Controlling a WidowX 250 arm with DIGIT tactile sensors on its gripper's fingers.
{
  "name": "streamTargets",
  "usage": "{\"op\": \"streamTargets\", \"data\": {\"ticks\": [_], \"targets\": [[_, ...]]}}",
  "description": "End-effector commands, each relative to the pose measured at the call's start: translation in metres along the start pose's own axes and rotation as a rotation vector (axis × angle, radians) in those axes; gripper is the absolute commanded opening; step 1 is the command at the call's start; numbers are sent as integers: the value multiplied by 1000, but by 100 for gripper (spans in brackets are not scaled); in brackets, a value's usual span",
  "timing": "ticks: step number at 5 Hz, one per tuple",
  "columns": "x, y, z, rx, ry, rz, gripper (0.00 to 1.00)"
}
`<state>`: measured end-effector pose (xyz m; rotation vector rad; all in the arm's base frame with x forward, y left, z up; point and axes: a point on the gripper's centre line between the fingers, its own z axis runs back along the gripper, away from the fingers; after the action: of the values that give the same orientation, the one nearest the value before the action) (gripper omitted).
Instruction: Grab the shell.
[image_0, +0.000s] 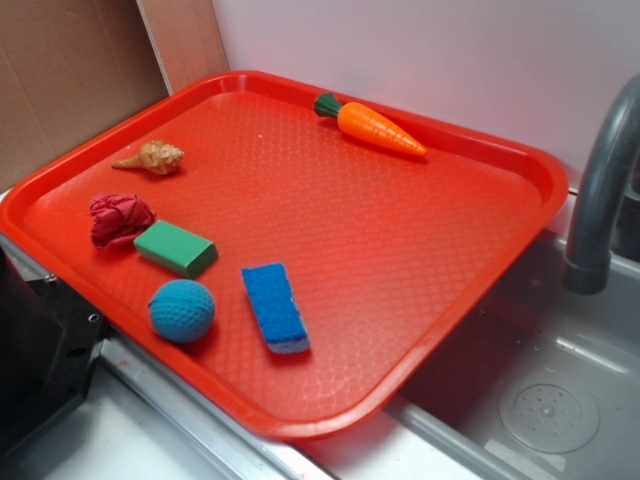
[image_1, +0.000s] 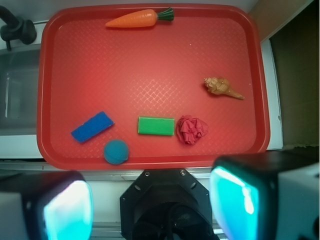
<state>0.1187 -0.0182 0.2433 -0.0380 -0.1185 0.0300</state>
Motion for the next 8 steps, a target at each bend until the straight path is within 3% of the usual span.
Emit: {"op": "streamTargets", "data": {"ticks": [1, 2, 3, 4, 5, 6, 8], "targets": [[0, 0, 0, 0, 0, 0, 100], [30, 41, -26, -16, 37, -141, 100], [53, 60, -49, 42, 78, -313, 100], [60, 85, -83, 5, 111, -487, 100], [73, 102, -116, 37, 104, -685, 100], [85, 112, -141, 3, 63, -788, 100], [108, 117, -174, 8, 80, -901, 100]]}}
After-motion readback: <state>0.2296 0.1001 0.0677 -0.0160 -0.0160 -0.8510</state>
